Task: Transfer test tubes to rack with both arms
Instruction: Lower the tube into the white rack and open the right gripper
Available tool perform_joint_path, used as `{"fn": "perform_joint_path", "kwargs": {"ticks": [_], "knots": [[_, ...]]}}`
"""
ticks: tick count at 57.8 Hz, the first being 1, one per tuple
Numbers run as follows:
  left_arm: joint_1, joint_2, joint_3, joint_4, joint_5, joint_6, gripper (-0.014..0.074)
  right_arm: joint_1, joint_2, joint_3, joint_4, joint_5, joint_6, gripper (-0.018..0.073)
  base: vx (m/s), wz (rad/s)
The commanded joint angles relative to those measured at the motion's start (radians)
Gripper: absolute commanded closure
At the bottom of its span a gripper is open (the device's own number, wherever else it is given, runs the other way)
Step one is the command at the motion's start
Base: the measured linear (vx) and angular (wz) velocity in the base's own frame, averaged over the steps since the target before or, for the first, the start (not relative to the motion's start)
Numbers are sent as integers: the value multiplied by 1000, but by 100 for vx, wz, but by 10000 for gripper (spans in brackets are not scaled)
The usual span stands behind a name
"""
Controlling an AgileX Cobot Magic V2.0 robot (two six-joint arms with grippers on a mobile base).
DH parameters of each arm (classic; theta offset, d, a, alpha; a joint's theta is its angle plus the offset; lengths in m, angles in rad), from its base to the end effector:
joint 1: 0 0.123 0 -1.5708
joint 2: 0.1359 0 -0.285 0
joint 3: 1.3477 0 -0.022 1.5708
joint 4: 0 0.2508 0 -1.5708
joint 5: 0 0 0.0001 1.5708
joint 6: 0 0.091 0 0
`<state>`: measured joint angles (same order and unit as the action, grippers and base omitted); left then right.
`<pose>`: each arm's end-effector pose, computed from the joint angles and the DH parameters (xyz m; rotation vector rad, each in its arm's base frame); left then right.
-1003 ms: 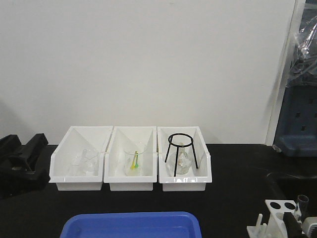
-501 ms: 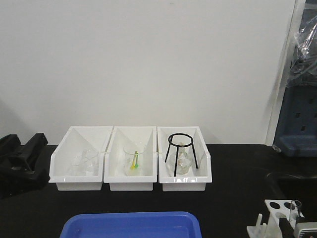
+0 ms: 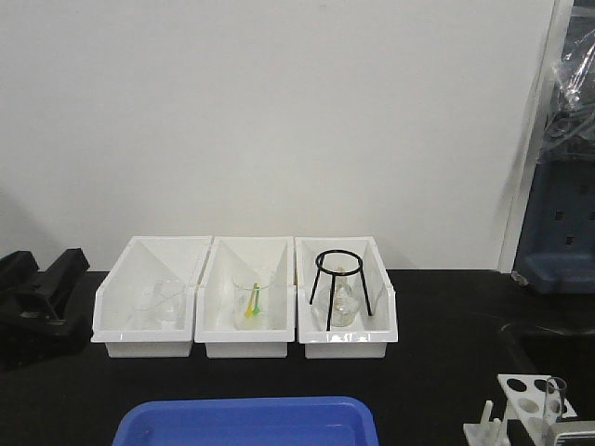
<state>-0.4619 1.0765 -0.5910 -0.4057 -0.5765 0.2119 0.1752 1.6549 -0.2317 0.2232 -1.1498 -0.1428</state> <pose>0.2126 -0.0840 0.3252 0.0569 1.4412 -0.3345 0.2290 0.0219 0.1449 -0.0513 1.7625 -0.0889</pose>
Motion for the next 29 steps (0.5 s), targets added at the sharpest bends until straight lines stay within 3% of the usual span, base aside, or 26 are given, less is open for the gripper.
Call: {"fn": "perform_joint_path", "kwargs": {"ticks": [1, 15, 21, 29], "knots": [[1, -19, -31, 10, -83, 0, 153, -6, -25, -15, -15, -149, -9, -9, 0, 0], [1, -19, -31, 10, -83, 0, 153, -6, -180, -16, -15, -132, -33, -3, 0, 0], [1, -19, -31, 10, -83, 0, 153, -6, -306, -44, -16, 8, -36, 2, 0, 0], [1, -19, -31, 10, -84, 0, 153, -6, -508, -126, -19, 311, -115, 2, 0, 0]]}}
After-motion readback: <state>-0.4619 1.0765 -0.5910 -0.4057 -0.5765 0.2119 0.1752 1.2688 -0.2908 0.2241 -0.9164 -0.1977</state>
